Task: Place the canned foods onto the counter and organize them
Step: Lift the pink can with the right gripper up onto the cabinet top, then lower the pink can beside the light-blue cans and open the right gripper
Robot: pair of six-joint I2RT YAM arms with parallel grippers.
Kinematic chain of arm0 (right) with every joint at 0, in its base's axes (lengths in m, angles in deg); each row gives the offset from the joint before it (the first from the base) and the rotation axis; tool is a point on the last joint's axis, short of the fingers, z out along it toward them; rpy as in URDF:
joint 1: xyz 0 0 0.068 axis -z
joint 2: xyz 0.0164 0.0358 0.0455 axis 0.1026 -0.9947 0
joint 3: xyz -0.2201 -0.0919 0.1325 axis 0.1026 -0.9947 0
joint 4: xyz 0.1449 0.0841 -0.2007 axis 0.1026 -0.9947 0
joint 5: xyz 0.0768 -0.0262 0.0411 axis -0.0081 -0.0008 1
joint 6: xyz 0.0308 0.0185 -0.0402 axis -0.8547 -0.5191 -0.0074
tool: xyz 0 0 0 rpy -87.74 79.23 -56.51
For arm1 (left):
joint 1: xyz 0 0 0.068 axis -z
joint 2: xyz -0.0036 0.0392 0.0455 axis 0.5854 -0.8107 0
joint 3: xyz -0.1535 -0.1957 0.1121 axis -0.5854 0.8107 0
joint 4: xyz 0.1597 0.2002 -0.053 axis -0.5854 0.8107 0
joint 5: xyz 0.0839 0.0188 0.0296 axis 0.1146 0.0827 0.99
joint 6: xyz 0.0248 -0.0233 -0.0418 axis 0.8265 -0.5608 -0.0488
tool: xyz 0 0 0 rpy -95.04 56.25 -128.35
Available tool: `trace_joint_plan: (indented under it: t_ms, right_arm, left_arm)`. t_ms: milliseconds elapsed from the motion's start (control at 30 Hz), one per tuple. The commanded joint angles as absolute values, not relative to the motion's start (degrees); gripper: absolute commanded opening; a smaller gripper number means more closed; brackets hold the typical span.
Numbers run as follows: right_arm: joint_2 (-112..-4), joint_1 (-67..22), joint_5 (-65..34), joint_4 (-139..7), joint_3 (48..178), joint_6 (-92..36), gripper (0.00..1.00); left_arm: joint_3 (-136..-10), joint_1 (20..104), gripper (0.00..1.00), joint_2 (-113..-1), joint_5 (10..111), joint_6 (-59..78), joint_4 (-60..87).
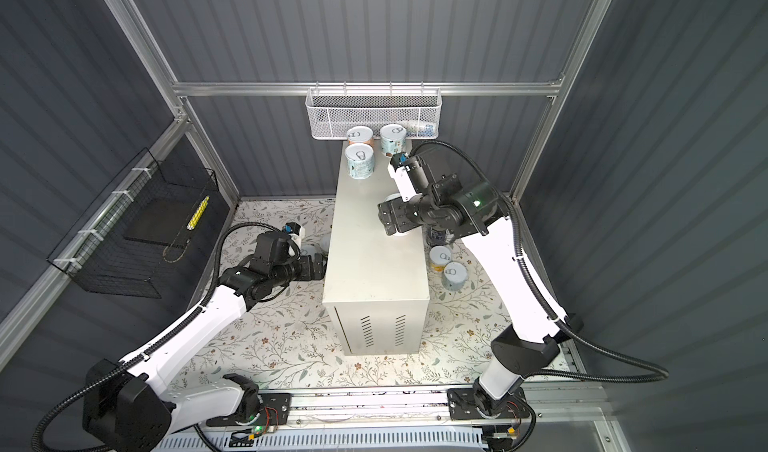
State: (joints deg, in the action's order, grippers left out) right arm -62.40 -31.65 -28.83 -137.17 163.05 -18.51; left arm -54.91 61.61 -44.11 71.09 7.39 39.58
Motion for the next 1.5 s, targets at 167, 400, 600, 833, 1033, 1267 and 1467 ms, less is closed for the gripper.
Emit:
trace_joint_plan:
  t_ms: [167, 400, 600, 833, 1033, 1267, 1467]
  right_arm:
    - [-51.84, -32.09, -27.93, -128.07, 147.46, -21.78, 0.93]
    - [-48.19, -32.04, -28.72, -121.69, 140.23, -22.26, 0.78]
    - [-49.48, -31.29, -29.57, -117.88, 139.54, -22.1, 0.68]
    - [-53.27, -28.78, -30.02, -114.06, 141.39, -20.97, 0.68]
    - [-57.23, -26.07, -29.86, -109.8, 144.69, -20.18, 0.65]
    - [-62.12, -22.5, -26.95, -106.39, 148.68, -20.36, 0.63]
    - [-67.22, -20.42, -24.31, -105.58, 153.23, -20.6, 0.63]
  left_arm:
    - [-54.77, 61.32, 0.99, -42.65, 71.52, 7.78, 40.35]
    - [-53.99, 61.32, 0.98, -42.54, 71.29, 7.12, 39.84]
    - [-53.42, 61.29, 0.98, -42.99, 71.12, 6.95, 39.21]
    - [-53.42, 61.27, 0.98, -44.03, 71.12, 7.3, 38.52]
    - [-53.17, 61.32, 0.96, -44.29, 71.39, 7.5, 38.32]
    - [-53.39, 61.32, 0.96, -44.05, 72.53, 7.96, 38.78]
    - [-53.36, 61.3, 0.96, -44.09, 73.03, 7.98, 38.59]
